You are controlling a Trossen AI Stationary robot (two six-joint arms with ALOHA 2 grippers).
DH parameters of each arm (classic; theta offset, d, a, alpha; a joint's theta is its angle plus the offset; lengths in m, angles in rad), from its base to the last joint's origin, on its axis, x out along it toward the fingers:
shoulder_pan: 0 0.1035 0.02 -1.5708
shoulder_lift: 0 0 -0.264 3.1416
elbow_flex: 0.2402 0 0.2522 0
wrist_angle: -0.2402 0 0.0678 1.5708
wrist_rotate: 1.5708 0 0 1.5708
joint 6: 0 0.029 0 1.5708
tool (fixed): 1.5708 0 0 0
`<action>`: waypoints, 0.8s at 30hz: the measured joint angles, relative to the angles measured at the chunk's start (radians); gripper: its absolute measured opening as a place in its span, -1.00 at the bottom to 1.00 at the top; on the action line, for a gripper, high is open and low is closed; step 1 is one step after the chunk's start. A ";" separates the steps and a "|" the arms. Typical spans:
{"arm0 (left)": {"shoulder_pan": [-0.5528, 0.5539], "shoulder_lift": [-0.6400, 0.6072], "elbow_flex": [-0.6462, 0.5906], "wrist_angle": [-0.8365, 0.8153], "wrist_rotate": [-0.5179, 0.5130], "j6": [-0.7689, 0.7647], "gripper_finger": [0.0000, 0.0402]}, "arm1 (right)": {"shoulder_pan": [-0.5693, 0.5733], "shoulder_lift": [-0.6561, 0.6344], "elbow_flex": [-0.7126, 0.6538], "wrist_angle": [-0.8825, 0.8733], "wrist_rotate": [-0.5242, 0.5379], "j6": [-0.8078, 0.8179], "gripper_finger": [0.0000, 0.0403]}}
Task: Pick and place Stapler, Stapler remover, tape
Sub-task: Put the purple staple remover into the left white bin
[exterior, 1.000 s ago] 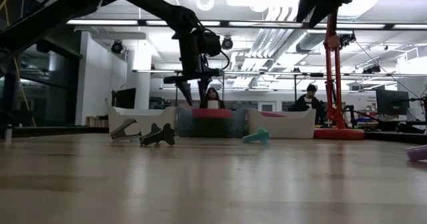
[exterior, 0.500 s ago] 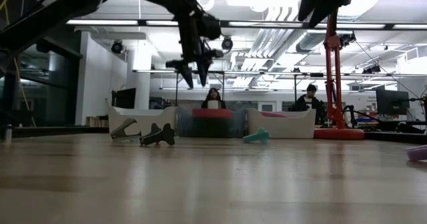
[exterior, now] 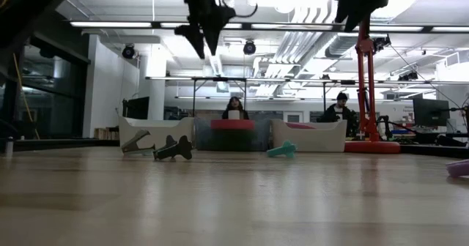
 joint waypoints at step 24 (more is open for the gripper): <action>-0.365 -0.508 -0.706 0.233 -0.083 -0.167 0.00 | 0.217 0.000 -0.023 -0.008 -0.028 0.158 0.31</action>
